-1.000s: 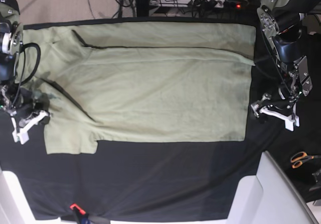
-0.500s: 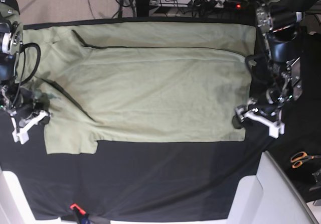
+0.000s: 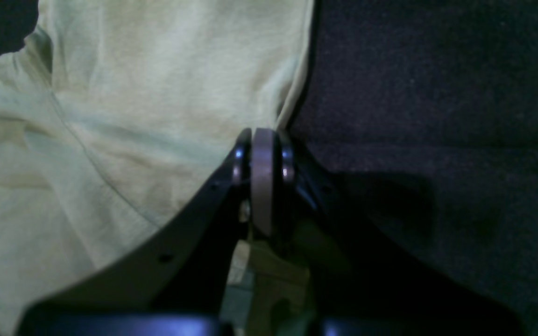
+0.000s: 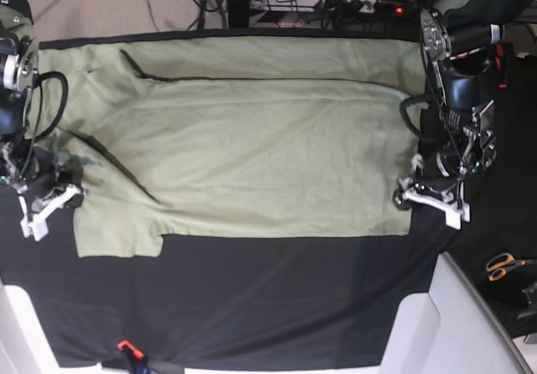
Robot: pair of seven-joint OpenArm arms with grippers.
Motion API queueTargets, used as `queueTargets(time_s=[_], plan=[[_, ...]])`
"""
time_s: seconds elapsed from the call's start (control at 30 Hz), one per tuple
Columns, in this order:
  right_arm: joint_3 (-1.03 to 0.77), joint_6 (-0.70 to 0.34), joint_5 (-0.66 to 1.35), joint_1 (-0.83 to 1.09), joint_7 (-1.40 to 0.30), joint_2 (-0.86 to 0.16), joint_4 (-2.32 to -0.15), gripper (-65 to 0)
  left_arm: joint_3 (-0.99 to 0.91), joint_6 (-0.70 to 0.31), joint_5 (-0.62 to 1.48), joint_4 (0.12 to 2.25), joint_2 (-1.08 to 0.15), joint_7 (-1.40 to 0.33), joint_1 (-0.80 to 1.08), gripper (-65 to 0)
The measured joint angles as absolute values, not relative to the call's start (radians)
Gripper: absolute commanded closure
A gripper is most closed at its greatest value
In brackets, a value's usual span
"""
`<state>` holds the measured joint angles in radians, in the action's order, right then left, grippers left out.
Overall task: Fold the T-shirt properly
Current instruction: 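Lower the left gripper and grasp the shirt's hem-side corner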
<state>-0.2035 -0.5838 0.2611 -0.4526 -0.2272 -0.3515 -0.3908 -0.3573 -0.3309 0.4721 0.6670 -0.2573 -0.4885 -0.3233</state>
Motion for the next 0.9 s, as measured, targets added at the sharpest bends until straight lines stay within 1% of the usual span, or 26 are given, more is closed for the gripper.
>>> queueTargets(time_s=[0.03,0.07,0.2,0.23,0.27,0.3,0.53,0.6,0.77,0.9], plan=[[-0.204,-0.584,0.261,-0.453,-0.227,-0.352,-0.391,-0.8,-0.361,-0.331,0.474,0.667,-0.257,-0.489,-0.318,-13.5],[-0.204,-0.584,0.261,-0.453,-0.227,-0.352,-0.391,-0.8,-0.362,-0.332,0.476,0.667,-0.258,-0.488,-0.313,-12.0],[-0.204,-0.584,0.261,-0.453,-0.228,-0.352,-0.391,-0.8,-0.364,-0.333,0.48,0.667,-0.26,-0.485,-0.306,-10.5],[-0.204,-0.584,0.261,-0.453,-0.227,-0.352,-0.391,-0.8,-0.364,-0.334,0.48,0.667,-0.261,-0.485,-0.305,-7.4],[-0.204,-0.584,0.261,-0.453,-0.227,-0.352,-0.391,-0.8,-0.364,-0.333,0.479,0.667,-0.263,-0.486,-0.304,-2.6],[-0.204,-0.584,0.261,-0.453,-0.227,-0.352,-0.391,-0.8,-0.364,-0.332,0.476,0.667,-0.264,-0.489,-0.303,0.0],[-0.204,-0.584,0.261,-0.453,-0.228,-0.352,-0.391,-0.8,-0.361,-0.332,0.479,0.685,-0.265,-0.489,-0.283,0.0],[-0.202,-0.584,0.261,-0.453,-0.227,-0.351,-0.391,-0.8,-0.362,-0.308,0.491,0.724,-0.263,-0.497,-0.255,0.0],[-0.203,-0.584,0.26,-0.452,-0.227,-0.352,-0.391,-0.8,-0.363,-0.276,0.477,0.876,-0.26,-0.594,-0.174,0.0],[-0.203,-0.584,0.262,-0.451,-0.226,-0.352,-0.391,-0.8,-0.364,-0.217,0.471,0.956,-0.254,-0.663,-0.14,0.0]])
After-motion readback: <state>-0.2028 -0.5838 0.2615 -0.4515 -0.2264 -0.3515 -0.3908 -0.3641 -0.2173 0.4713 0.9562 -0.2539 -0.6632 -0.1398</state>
